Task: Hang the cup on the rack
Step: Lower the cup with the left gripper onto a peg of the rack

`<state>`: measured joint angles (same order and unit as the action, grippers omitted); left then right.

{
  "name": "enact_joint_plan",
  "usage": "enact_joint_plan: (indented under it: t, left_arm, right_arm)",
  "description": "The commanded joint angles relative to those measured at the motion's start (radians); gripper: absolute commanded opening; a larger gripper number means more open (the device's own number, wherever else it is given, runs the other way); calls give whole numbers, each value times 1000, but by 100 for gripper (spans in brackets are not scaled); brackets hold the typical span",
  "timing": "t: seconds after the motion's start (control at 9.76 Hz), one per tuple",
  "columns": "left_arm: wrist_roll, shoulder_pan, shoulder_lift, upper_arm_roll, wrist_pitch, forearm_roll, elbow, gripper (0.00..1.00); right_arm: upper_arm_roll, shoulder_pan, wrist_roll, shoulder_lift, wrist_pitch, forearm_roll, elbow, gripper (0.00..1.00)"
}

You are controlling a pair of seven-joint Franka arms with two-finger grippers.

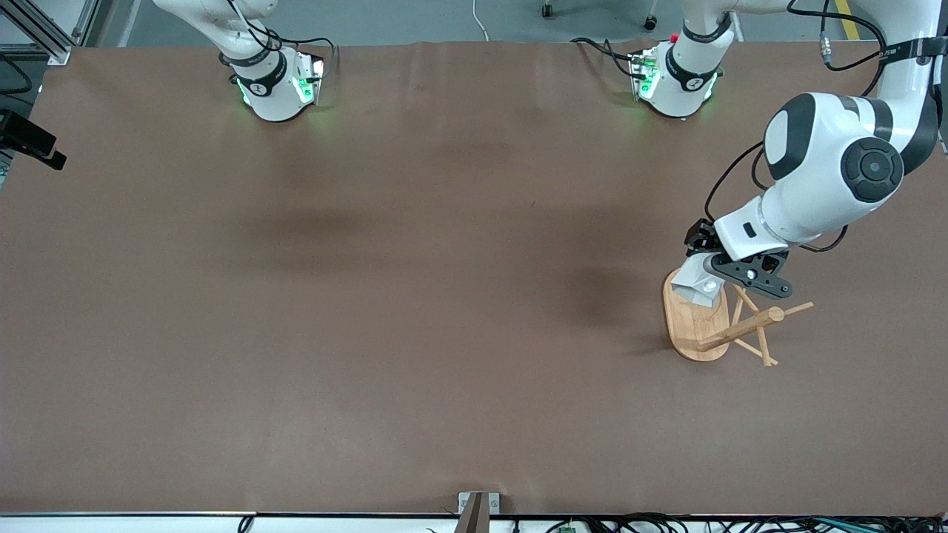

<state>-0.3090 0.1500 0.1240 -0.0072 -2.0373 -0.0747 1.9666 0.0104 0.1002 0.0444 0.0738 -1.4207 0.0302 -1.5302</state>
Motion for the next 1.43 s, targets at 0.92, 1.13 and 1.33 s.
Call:
enact_joint_plan:
  t: [0.92,1.13,1.33]
  left_arm:
    - [-122,-35,85,64,-95,-36,-4,79]
    - [-107,-35,82,64,-83,-40,-31,100]
    - [-69,-32,51,62,-20,-40,-72,100]
  right_arm:
    - [11,-10,17,-5,55,13,13,100]
    - [13,-10,15,-3,55,13,13,100]
    - [13,-8,6,-5,55,13,12,100]
